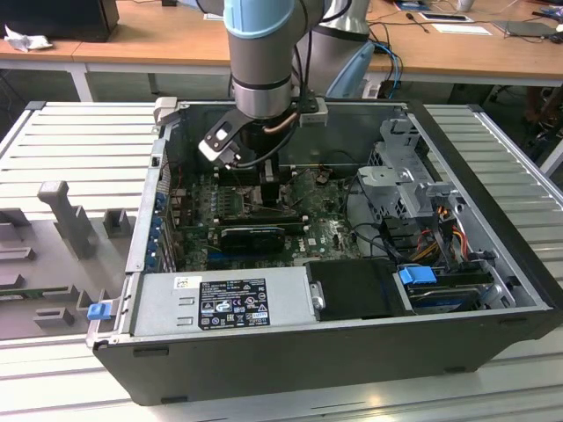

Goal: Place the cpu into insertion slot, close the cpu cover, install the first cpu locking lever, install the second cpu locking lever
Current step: 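Place the cpu into insertion slot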

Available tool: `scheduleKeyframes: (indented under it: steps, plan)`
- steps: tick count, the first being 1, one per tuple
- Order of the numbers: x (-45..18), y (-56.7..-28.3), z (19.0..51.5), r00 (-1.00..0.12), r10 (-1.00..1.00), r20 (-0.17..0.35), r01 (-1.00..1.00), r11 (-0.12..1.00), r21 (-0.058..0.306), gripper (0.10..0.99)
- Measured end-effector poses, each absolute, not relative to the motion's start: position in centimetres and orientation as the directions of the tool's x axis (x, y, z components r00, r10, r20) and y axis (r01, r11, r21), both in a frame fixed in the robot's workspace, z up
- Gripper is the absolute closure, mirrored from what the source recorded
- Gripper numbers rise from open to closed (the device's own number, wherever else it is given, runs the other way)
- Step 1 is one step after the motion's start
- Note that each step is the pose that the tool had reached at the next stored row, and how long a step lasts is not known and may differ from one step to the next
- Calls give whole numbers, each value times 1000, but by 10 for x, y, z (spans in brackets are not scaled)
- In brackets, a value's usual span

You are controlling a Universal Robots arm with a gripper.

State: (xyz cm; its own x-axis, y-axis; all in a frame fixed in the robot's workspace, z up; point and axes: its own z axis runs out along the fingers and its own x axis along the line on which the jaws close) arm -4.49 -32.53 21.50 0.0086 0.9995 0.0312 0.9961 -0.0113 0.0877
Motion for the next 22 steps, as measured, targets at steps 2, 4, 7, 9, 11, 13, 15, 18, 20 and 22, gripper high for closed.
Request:
scheduleKeyframes:
  steps: [2,4,7,9,11,13,15,18,20,22]
  plan:
    - [-45,-323,213,9,1000,30,996,-11,88,557]
    - [-45,-321,209,9,1000,29,996,-11,88,557]
    - [-45,-321,206,8,1000,29,996,-11,87,557]
    - [-45,-321,204,9,1000,27,996,-11,87,557]
    - [-45,-321,202,9,1000,24,996,-11,86,557]
    - [-44,-321,201,9,1000,22,996,-10,86,557]
    - [-44,-321,201,9,1000,22,996,-10,86,557]
    - [-44,-321,200,9,1000,22,996,-11,86,557]
    - [-44,-321,201,9,1000,22,996,-10,86,545]
    - [-44,-321,203,9,1000,23,996,-11,86,478]
